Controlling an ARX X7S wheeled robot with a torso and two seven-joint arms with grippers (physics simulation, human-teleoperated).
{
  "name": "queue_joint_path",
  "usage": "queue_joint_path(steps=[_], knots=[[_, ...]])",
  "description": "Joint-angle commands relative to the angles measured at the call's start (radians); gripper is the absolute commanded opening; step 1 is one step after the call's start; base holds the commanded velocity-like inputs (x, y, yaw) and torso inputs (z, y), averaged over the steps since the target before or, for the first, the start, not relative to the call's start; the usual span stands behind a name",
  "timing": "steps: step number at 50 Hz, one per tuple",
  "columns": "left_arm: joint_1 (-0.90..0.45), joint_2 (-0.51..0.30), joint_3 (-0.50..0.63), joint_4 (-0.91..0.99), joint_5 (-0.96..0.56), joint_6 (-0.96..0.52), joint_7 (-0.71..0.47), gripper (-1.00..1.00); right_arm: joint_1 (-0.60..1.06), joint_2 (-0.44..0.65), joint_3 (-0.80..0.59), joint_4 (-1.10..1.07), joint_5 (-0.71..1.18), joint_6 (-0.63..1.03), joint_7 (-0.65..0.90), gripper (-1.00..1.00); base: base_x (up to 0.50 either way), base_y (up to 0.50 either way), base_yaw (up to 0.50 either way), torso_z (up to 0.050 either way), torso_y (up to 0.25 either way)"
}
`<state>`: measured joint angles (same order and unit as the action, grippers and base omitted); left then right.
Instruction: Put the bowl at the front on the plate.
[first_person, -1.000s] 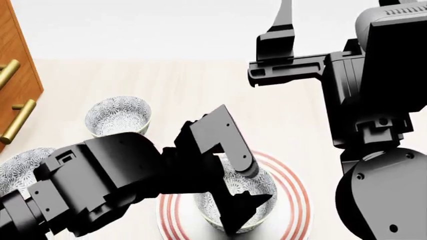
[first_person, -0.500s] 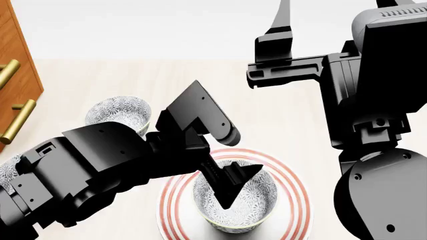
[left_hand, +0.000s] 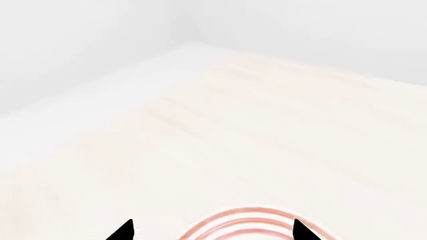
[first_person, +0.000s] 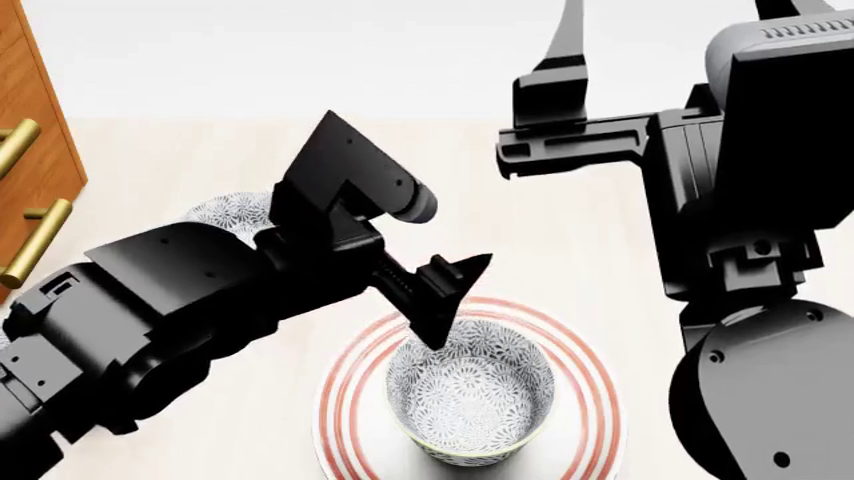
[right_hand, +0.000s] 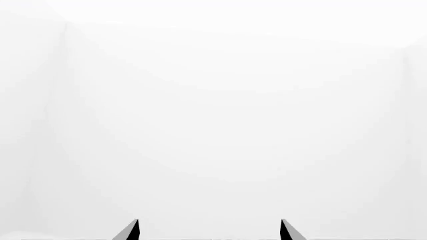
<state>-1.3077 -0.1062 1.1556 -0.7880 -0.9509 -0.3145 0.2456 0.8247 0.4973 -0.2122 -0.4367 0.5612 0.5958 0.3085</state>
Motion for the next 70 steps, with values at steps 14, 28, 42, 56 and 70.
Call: queue_joint_path(steps=[14, 28, 42, 56, 70], knots=[[0.03, -0.059, -0.094, 0.033, -0.065, 0.038, -0.109, 1.0, -0.021, 0.0, 0.002, 0.006, 0.002, -0.019, 0.001, 1.0, 0.0, 0.0, 0.0, 0.0, 0.0], [0.069, -0.104, -0.138, 0.089, -0.087, 0.073, -0.191, 1.0, -0.032, -0.002, 0.001, 0.015, 0.0, -0.034, 0.0, 1.0, 0.0, 0.0, 0.0, 0.0, 0.0], [0.107, -0.17, -0.174, 0.221, -0.118, 0.083, -0.271, 1.0, -0.037, -0.001, -0.002, 0.019, 0.0, -0.04, -0.002, 1.0, 0.0, 0.0, 0.0, 0.0, 0.0], [0.135, -0.229, -0.205, 0.364, -0.143, 0.09, -0.354, 1.0, -0.044, 0.001, 0.0, 0.021, 0.001, -0.047, 0.001, 1.0, 0.0, 0.0, 0.0, 0.0, 0.0], [0.157, -0.277, -0.218, 0.504, -0.14, 0.099, -0.433, 1.0, -0.054, 0.0, 0.003, 0.033, 0.002, -0.061, -0.003, 1.0, 0.0, 0.0, 0.0, 0.0, 0.0]])
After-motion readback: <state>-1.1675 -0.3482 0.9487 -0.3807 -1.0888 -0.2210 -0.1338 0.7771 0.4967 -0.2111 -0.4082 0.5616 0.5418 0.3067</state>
